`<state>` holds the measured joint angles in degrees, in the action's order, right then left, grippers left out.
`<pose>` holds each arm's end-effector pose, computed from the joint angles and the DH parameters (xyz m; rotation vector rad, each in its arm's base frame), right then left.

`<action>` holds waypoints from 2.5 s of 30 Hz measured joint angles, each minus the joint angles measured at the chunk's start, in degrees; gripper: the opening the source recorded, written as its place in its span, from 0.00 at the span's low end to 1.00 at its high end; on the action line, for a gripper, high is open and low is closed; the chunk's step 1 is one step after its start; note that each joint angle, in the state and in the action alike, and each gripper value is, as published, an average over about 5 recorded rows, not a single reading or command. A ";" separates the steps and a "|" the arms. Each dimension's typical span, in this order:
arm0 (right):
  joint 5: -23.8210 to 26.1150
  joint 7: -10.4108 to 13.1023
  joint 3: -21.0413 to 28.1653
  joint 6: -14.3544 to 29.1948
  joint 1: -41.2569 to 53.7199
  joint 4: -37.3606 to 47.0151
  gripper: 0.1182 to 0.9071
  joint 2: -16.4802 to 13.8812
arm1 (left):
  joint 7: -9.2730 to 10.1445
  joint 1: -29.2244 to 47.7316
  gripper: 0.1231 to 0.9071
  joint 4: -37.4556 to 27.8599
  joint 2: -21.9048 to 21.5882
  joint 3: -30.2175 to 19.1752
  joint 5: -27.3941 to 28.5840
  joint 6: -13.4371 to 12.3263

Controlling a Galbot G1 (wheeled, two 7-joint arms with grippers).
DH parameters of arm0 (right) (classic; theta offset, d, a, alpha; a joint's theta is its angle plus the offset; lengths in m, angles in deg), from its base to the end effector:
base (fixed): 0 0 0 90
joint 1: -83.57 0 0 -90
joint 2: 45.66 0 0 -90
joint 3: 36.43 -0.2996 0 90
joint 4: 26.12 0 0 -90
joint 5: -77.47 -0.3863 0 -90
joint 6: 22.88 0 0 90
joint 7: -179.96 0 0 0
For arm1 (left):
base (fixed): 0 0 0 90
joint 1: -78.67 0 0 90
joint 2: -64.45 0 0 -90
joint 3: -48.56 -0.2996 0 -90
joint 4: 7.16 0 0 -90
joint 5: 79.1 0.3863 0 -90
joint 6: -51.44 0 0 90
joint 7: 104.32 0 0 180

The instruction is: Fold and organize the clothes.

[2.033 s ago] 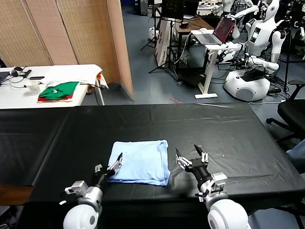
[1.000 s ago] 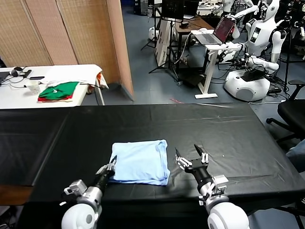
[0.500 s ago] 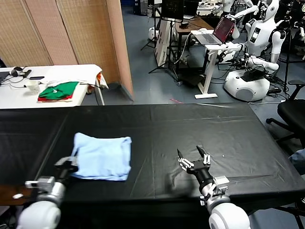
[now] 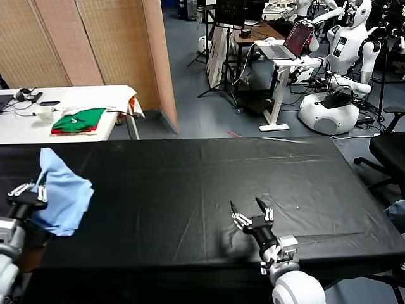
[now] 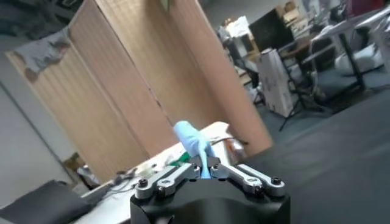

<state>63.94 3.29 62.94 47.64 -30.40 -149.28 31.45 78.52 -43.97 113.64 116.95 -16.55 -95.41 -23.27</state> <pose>0.2518 0.0316 -0.2190 0.3265 -2.8936 -0.0905 0.2558 0.1728 -0.1588 0.1703 -2.9123 -0.7190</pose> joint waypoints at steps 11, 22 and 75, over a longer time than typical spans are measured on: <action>-0.32 -0.32 -1.52 -0.56 -2.26 -1.52 1.00 -0.17 | 2.91 5.54 0.08 4.26 13.95 -22.45 -1.16 5.41; -9.74 -0.43 0.80 -7.15 0.94 -0.10 1.00 -2.17 | 1.01 7.79 0.29 1.49 20.99 -34.17 1.19 4.80; -18.24 3.77 8.59 -15.18 20.03 14.58 0.03 -2.67 | -2.65 0.69 1.00 -0.37 11.92 -13.60 0.20 -7.63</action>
<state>45.70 7.06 71.53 32.47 -10.37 -134.70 28.78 75.87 -43.28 113.27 128.88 -30.15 -95.21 -30.90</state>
